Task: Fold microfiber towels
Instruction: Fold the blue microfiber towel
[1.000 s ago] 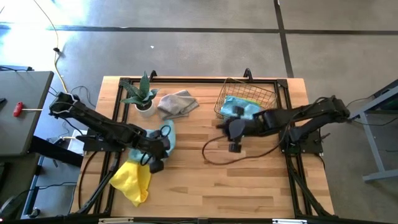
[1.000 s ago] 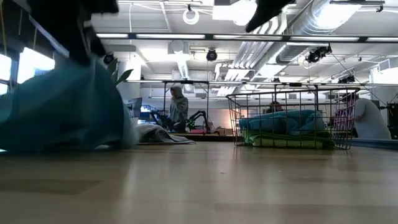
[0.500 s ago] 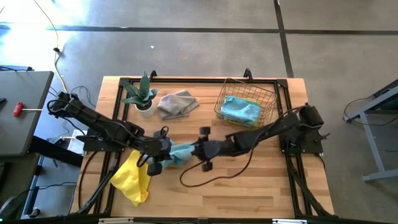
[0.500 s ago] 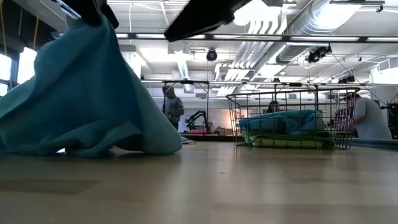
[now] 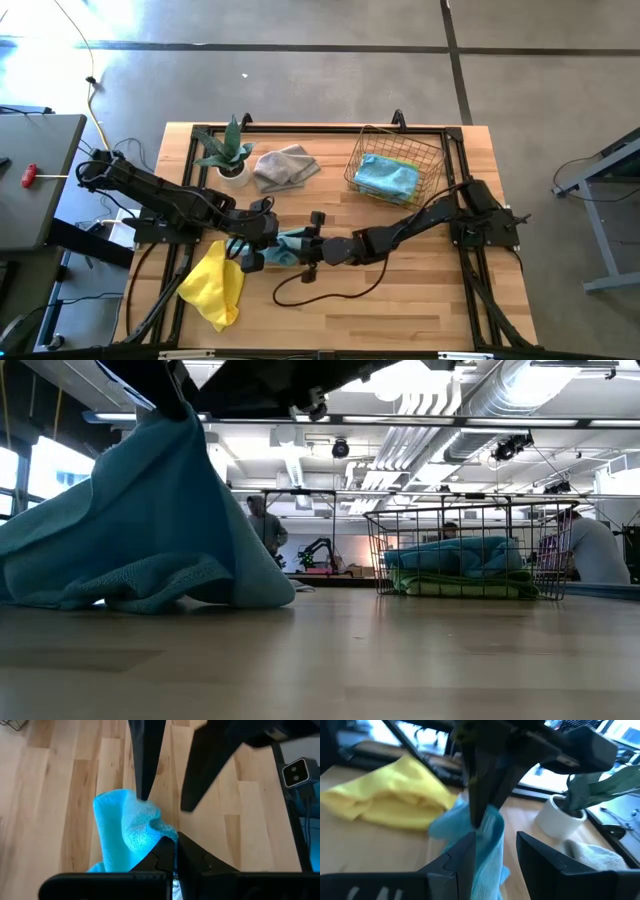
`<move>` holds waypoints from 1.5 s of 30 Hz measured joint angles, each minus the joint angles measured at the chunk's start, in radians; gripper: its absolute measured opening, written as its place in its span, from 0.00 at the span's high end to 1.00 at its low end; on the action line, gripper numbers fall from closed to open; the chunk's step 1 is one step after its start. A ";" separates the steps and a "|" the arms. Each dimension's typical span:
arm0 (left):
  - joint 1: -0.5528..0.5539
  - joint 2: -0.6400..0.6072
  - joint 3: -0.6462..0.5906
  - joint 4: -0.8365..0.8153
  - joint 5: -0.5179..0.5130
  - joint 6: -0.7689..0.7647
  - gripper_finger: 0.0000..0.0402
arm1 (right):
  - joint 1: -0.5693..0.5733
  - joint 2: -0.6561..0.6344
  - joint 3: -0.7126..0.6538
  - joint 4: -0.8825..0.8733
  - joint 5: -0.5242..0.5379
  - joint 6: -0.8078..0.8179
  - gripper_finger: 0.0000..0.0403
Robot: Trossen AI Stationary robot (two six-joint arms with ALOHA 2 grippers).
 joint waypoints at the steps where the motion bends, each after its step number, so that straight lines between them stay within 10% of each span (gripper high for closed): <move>1: 0.003 0.000 0.000 0.001 0.000 0.007 1.00 | -0.001 0.011 0.000 0.035 0.001 0.011 0.67; 45: 0.018 0.000 0.000 0.048 0.109 0.095 1.00 | -0.064 0.094 0.000 -0.410 0.256 0.400 0.67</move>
